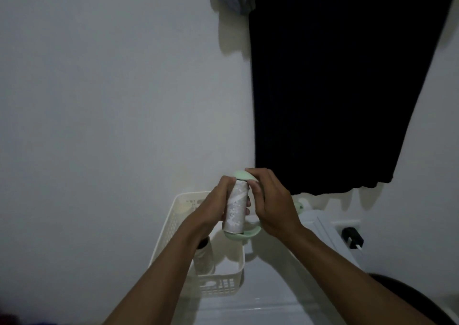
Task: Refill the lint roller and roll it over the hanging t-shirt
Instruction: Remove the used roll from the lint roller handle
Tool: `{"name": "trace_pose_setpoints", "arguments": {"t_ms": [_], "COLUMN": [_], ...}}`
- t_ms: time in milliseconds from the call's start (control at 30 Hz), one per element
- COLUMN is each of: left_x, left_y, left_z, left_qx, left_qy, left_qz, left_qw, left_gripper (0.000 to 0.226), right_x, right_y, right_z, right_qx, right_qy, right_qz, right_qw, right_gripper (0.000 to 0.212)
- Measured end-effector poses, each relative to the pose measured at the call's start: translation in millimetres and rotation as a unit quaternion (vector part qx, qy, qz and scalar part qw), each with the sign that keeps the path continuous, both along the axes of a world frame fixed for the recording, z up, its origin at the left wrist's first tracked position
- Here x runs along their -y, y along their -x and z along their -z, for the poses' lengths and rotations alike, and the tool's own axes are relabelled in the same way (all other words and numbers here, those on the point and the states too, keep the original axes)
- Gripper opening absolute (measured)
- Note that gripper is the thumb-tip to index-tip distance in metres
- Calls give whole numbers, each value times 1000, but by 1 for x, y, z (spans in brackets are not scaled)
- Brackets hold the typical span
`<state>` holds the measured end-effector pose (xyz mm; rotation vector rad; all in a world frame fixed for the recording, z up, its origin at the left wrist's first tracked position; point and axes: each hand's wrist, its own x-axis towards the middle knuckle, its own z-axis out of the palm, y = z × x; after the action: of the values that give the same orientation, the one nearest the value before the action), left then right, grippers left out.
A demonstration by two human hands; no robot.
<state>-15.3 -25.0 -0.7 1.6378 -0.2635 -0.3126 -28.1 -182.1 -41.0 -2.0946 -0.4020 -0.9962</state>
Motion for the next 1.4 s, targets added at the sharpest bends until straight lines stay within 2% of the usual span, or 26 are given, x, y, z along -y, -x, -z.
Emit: {"name": "trace_pose_setpoints", "arguments": {"t_ms": [233, 467, 600, 667, 733, 833, 933, 1033, 1100, 1200, 1333, 1400], "left_x": [3, 2, 6, 11, 14, 13, 7, 3, 1, -1, -7, -10], "left_y": [-4, -3, 10, 15, 11, 2, -4, -4, -4, -1, 5, 6], "left_z": [-9, -17, -21, -26, -37, -57, -61, -55, -45, -37, -34, -31], "left_qx": [-25, -36, 11, 38, 53, 86, 99, 113, 114, 126, 131, 140], "left_qy": [30, 71, 7, 10, 63, 100, 92, 75, 69, 51, 27, 4], "left_qz": [4, 22, 23, -35, -82, -81, -63, -71, -92, -108, -107, -112], "left_qw": [999, 997, 1000, 999, 993, 988, 989, 988, 987, 985, 985, 984], "left_gripper": [41, 44, 45, 44, 42, 41, 40, 48, 55, 40, 28, 26], "right_x": [2, 3, 33, 45, 53, 66, 84, 98, 100, 99, 92, 89], "right_y": [-5, -6, -12, -11, -9, -6, -10, -12, -9, -10, -8, -1], "right_z": [-13, -17, -26, -39, -49, -50, -36, -9, 8, 31, 43, 42], "right_qx": [-32, -58, -100, -114, -158, -253, -362, -449, -471, -480, -494, -514], "right_qy": [-7, 6, -39, -1, 61, 96, 12, -72, -146, -272, -301, -229], "right_qz": [4, 10, 83, 76, 79, 138, 188, 188, 178, 173, 178, 200], "right_qw": [999, 998, 991, 991, 982, 953, 913, 871, 851, 816, 796, 802], "right_gripper": [19, 21, 18, 20, 22, 23, 28, 38, 35, 39, 43, 54]}}
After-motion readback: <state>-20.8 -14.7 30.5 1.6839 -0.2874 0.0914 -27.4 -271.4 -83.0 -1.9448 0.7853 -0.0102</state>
